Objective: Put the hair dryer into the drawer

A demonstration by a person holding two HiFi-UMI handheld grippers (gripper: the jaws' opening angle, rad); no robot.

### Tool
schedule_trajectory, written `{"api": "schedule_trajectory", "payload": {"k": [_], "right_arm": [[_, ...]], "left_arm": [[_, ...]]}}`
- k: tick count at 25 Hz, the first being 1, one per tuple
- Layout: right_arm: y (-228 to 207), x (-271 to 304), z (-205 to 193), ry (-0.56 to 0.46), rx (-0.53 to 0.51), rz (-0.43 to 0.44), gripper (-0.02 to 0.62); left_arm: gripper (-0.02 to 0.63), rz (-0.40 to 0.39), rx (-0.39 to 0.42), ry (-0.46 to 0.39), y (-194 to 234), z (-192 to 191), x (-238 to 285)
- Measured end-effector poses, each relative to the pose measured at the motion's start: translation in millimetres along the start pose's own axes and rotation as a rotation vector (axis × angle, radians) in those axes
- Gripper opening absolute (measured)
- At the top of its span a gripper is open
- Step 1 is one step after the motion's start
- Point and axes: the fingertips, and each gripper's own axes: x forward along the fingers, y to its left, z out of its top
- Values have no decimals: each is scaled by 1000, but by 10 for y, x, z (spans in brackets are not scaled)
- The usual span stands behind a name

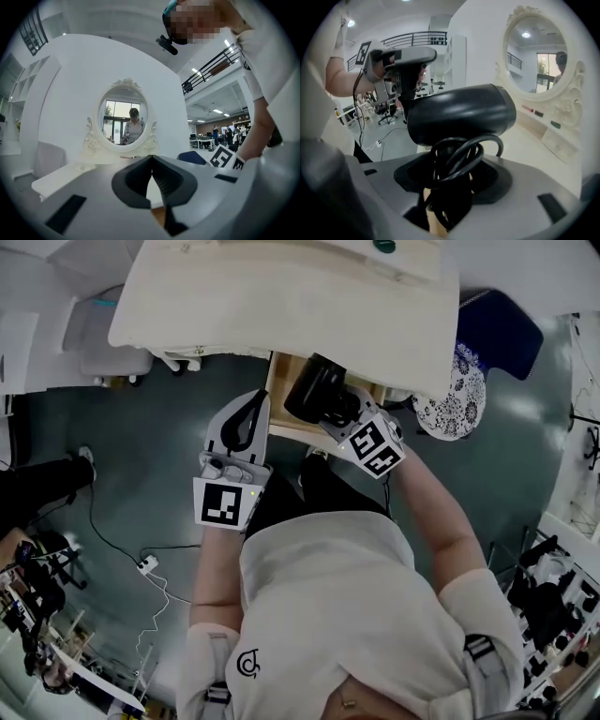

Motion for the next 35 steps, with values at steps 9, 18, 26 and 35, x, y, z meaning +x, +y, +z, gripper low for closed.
{"api": "schedule_trajectory", "payload": {"k": [9,18,26,35], "right_arm": [[111,685,-627,222,-47,193,244],[229,1151,-1231,453,-57,267,244],[271,1296,-1498,539,-2,257,250],[281,1340,-1591,561,7,244,270]], "left_arm": [[14,29,-59,75,189,-500,-44],[14,28,-87,119,282,-719,-68],[14,6,-97,158,278,-873,-128],[14,-6,-109,176,273,-957,-216]]}}
